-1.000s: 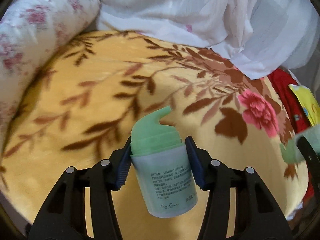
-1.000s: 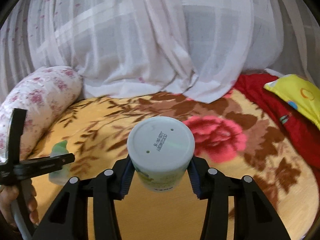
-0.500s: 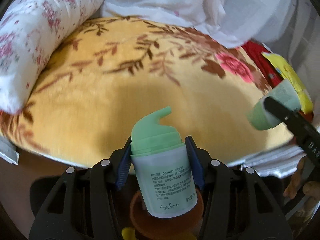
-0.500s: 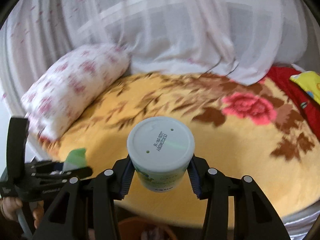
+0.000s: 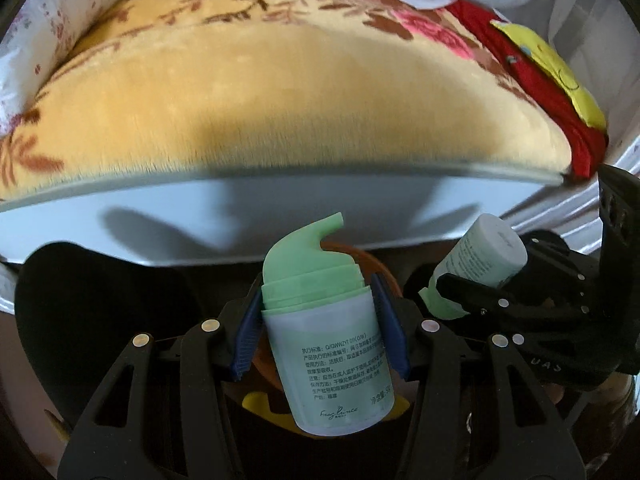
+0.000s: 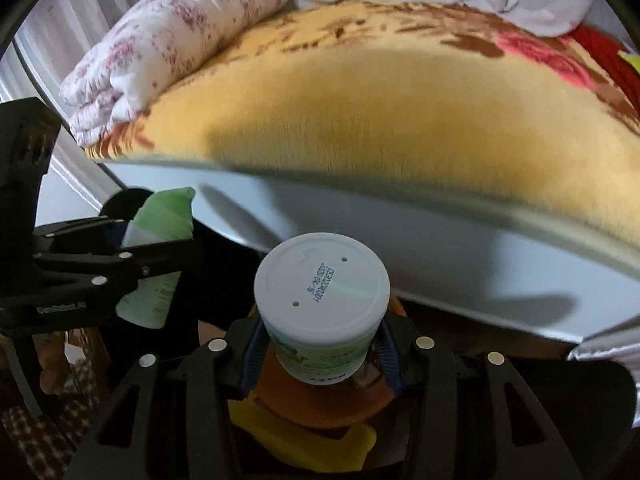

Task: Collect trash
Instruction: 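Carry both bottles to the orange bin and release them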

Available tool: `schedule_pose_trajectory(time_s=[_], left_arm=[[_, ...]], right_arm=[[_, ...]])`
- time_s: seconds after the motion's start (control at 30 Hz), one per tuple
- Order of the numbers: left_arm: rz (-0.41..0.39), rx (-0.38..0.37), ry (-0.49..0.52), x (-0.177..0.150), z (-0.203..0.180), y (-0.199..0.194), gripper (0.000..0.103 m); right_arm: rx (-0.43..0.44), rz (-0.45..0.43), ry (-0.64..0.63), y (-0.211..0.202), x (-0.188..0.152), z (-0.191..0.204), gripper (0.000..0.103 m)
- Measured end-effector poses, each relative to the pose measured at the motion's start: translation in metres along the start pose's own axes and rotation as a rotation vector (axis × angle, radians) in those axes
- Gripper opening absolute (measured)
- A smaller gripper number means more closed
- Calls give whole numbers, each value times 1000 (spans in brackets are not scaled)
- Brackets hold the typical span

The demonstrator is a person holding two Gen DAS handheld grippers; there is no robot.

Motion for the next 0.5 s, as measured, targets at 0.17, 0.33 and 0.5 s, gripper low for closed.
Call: schedule_pose_trajectory(time_s=[0.17,0.33,0.5], left_arm=[[31,0,19,-10,1,2,50],[66,-6,29,-18,0,5,50],[93,-2,21,-20,1,6,52]], right_arm=[[8,36,-8,3,-15,4,47],[23,69,-36,5,-21,9,47],[44,121,-48,14,-31,17,68]])
Point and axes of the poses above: each gripper's, at about its wrist camera, not at the fingertips, and y roughly the way its jaws point, z to its left, x to its top, the point moved 9 cm from there along y, roughly the way its jaws point, and after that the axes turned 8 degrees about -y, right-handed, at the moved point
